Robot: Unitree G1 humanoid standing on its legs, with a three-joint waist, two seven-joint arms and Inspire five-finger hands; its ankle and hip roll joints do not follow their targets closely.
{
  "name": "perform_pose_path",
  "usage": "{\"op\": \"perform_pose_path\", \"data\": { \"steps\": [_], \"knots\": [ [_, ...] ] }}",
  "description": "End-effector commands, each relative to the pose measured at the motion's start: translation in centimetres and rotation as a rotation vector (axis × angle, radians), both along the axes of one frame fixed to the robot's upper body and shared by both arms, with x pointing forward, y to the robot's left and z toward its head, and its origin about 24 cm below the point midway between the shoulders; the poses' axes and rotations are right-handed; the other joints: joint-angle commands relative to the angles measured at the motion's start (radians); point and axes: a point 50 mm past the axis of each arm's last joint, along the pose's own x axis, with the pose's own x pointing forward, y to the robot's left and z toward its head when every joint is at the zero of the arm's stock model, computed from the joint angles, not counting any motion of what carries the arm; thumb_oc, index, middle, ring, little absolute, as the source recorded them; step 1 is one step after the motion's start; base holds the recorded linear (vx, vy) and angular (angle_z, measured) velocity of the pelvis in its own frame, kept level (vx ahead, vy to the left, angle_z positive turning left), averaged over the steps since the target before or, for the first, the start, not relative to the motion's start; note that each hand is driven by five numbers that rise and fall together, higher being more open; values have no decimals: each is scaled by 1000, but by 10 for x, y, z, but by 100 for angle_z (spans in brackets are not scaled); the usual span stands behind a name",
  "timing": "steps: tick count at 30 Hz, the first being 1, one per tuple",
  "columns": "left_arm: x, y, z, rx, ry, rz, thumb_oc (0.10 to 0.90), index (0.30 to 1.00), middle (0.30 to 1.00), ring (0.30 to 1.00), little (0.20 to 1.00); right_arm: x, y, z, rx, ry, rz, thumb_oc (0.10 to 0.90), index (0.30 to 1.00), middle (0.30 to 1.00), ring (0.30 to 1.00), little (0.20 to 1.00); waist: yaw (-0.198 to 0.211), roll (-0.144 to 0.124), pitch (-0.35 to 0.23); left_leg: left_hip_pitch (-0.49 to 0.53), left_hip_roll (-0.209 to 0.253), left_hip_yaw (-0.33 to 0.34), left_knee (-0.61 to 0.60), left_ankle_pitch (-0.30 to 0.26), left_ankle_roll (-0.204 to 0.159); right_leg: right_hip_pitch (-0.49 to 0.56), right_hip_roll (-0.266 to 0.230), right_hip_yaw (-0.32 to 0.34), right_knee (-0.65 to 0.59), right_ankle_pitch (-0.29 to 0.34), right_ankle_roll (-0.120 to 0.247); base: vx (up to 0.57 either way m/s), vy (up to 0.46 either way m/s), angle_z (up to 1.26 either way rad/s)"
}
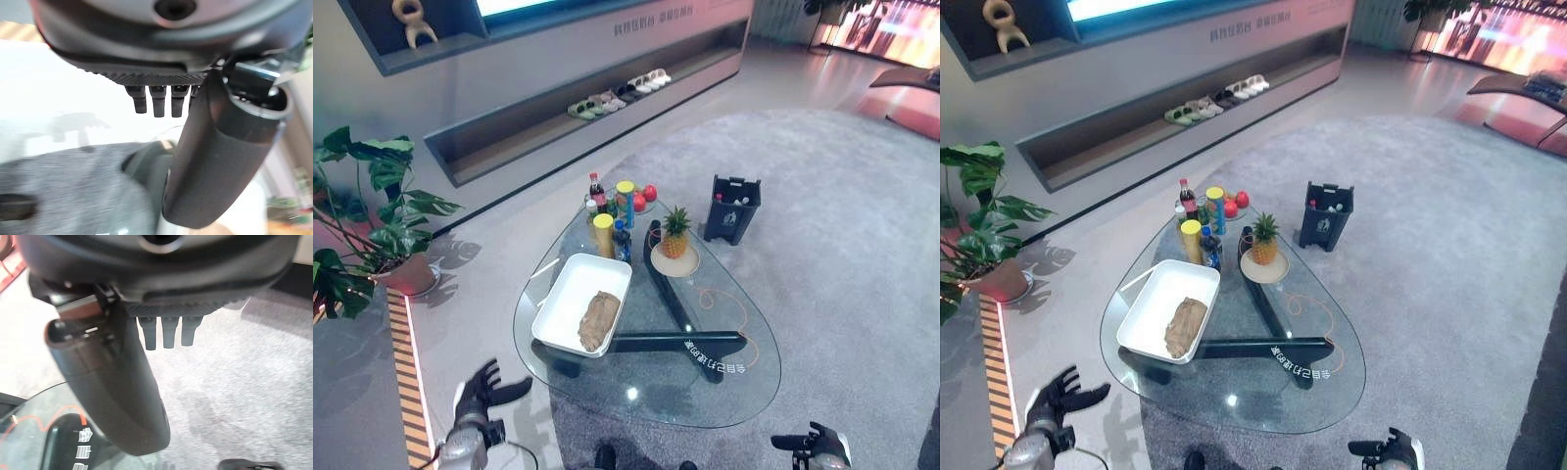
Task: Wipe the table with a cloth and put it in the basket.
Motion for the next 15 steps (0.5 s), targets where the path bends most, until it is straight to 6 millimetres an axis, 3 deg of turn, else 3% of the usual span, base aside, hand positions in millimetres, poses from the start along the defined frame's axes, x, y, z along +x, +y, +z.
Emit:
{"op": "perform_pose_path", "data": {
  "steps": [1, 15],
  "knots": [
    [20, 9, 11, 46, -61, -31, 800, 900, 900, 900, 900, 6, -7, 4, -39, 27, 89, 800, 900, 900, 900, 900, 18, -2, -10, 41, -48, 30, 6, -91, 16, -17, -1, -34, 13, 25, 23, 8, 48, 0],
    [-17, -26, -21, -71, 238, -199, 800, 900, 900, 900, 900, 0, 14, -6, 14, 99, 210, 800, 900, 900, 900, 900, 17, -10, -10, 66, -50, 38, 6, -104, 28, 0, -14, -52, 20, 25, 32, 0, 11, 0]
  ]
}}
